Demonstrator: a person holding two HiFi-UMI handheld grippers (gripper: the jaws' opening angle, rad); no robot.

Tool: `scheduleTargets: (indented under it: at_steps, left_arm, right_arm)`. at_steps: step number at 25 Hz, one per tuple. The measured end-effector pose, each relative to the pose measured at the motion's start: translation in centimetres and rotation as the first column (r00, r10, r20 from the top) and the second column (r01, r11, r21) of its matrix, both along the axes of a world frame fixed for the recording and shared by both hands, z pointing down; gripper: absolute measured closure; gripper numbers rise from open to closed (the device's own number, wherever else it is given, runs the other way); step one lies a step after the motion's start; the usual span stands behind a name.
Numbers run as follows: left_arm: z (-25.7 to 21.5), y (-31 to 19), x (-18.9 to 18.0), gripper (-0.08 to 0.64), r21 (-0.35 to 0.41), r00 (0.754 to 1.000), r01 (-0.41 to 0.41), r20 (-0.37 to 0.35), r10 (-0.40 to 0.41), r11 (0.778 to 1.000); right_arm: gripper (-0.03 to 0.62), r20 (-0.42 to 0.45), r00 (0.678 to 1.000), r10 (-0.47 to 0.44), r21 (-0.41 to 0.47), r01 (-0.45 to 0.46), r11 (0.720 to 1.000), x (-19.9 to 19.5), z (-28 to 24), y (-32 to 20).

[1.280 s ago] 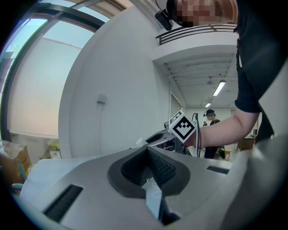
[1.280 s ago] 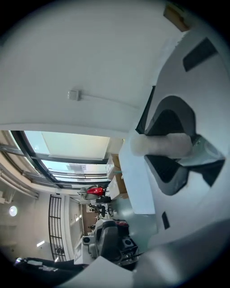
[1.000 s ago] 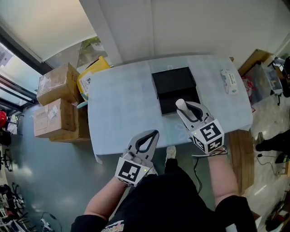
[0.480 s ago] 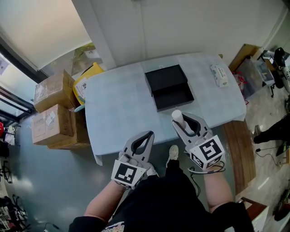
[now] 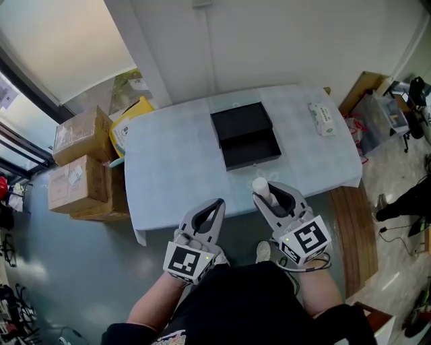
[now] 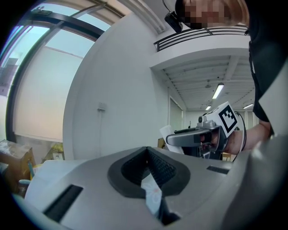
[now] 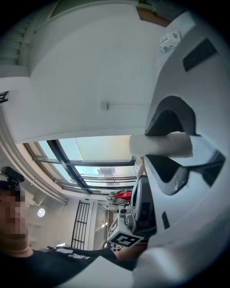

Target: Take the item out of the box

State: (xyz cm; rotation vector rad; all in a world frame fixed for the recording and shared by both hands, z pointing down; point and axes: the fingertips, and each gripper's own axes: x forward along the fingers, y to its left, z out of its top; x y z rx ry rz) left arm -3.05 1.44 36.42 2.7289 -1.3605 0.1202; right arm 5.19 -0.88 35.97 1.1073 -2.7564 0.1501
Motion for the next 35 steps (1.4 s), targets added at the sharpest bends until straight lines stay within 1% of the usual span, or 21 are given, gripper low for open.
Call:
scheduleTargets:
  at_steps: [3,8,11,21,28,35]
  left_arm:
    - [0.1,-0.1,1.1,0.558,-0.004,0.999,0.037,-0.005,-0.037,0.999]
    - [-0.1,0.5,4.1,0.558,-0.006,0.996,0.086,0.001,-0.086,0.996]
    - [-0.1,1.0,5.7,0.558,-0.003,0.994,0.106,0.011,-0.106,0.994]
    - [0.4,2.1,8.9,0.558,-0.003,0.988,0.151,0.027,-0.151,0.989]
    - [0.8,2.2,9.9,0.558,-0.011,0.986,0.168,0.025,-0.168,0.986]
    - [0.8,2.3,10.2,0.558,-0.014,0.983,0.180,0.024,-0.180,0.984]
  right_arm:
    - [0.456,0.003,0.999,-0.033,0.003,0.033,0.999,1.1,-0.2,0.1]
    - [0.456,0.003,0.995,-0.099,0.005,0.099,0.995,3.2,-0.2,0.6]
    - [0.456,0.009,0.992,-0.126,0.009,0.126,0.992,4.6,-0.1,0.8]
    - [0.456,0.019,0.980,-0.197,0.005,0.197,0.980,7.0,0.4,1.9]
    - [0.456,0.018,0.973,-0.229,-0.001,0.229,0.973,7.5,0.7,1.9]
    - [0.457,0.016,0.971,-0.237,-0.005,0.238,0.971,7.7,0.9,1.9]
